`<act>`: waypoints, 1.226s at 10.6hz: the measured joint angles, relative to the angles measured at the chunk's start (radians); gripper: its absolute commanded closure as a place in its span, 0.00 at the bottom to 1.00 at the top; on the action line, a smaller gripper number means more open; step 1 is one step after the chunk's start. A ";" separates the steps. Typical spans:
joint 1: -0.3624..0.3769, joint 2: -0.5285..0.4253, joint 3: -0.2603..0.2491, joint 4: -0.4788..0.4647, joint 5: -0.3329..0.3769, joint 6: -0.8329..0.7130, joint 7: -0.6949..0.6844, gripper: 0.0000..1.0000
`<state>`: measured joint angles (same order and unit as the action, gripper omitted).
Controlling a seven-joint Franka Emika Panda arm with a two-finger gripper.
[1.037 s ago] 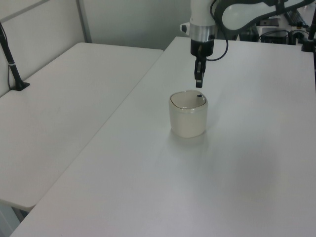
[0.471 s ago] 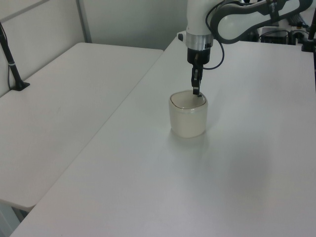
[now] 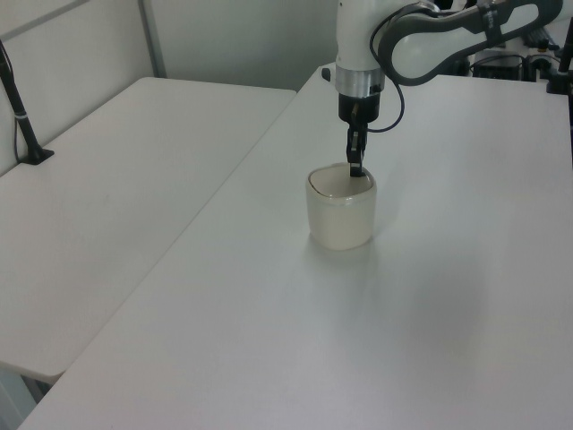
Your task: Open the trash bin
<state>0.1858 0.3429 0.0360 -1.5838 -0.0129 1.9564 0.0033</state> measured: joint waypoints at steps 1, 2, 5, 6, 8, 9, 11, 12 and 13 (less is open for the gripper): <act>0.000 -0.002 0.000 0.003 0.000 -0.004 0.000 1.00; 0.000 -0.010 0.000 0.010 0.000 -0.031 0.000 1.00; -0.009 -0.099 -0.015 0.026 -0.003 -0.173 0.000 1.00; -0.020 -0.139 -0.023 0.027 -0.007 -0.216 0.000 1.00; -0.062 -0.218 -0.034 0.027 -0.011 -0.270 0.000 0.97; -0.094 -0.256 -0.037 0.026 -0.011 -0.278 0.000 0.97; -0.151 -0.315 -0.039 0.024 -0.011 -0.318 -0.002 0.84; -0.172 -0.337 -0.039 0.023 -0.011 -0.337 -0.004 0.68; -0.184 -0.351 -0.040 0.022 -0.011 -0.341 -0.004 0.43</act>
<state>0.0013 -0.0081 -0.0036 -1.5620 -0.0238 1.6156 -0.0007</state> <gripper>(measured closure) 0.943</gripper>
